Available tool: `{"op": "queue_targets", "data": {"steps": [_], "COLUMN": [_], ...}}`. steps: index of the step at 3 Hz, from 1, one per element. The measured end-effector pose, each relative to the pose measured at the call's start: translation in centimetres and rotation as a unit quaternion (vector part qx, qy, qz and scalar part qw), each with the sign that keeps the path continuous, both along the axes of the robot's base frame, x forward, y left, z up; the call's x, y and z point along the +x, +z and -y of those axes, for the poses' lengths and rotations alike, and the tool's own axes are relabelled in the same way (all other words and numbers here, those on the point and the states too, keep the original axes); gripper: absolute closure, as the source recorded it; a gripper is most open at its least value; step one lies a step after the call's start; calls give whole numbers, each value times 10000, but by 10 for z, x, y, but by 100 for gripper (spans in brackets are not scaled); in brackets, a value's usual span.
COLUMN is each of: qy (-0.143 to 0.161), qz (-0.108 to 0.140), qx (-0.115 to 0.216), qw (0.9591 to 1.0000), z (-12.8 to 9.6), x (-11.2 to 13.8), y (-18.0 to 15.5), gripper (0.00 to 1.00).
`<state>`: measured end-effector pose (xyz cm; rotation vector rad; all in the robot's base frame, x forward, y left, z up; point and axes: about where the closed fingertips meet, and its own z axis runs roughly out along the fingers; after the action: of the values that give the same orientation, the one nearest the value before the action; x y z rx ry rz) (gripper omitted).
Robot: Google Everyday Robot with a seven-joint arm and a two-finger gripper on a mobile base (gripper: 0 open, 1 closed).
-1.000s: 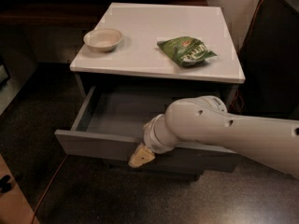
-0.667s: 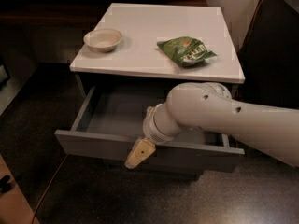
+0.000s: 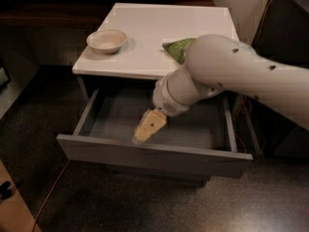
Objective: Place green jalapeno chip bag into top drawer
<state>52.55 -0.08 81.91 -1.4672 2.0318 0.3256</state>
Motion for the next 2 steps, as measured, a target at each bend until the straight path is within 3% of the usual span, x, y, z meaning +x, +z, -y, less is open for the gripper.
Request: {"op": "queue_targets", "data": {"steps": [1,2], "qy": [-72,-377], "qz": [127,264], "qx": [136,297], "qw": [9998,9985], "z": [8,31], "x": [14,42], "y": [34,69], "gripper": [0,0]}}
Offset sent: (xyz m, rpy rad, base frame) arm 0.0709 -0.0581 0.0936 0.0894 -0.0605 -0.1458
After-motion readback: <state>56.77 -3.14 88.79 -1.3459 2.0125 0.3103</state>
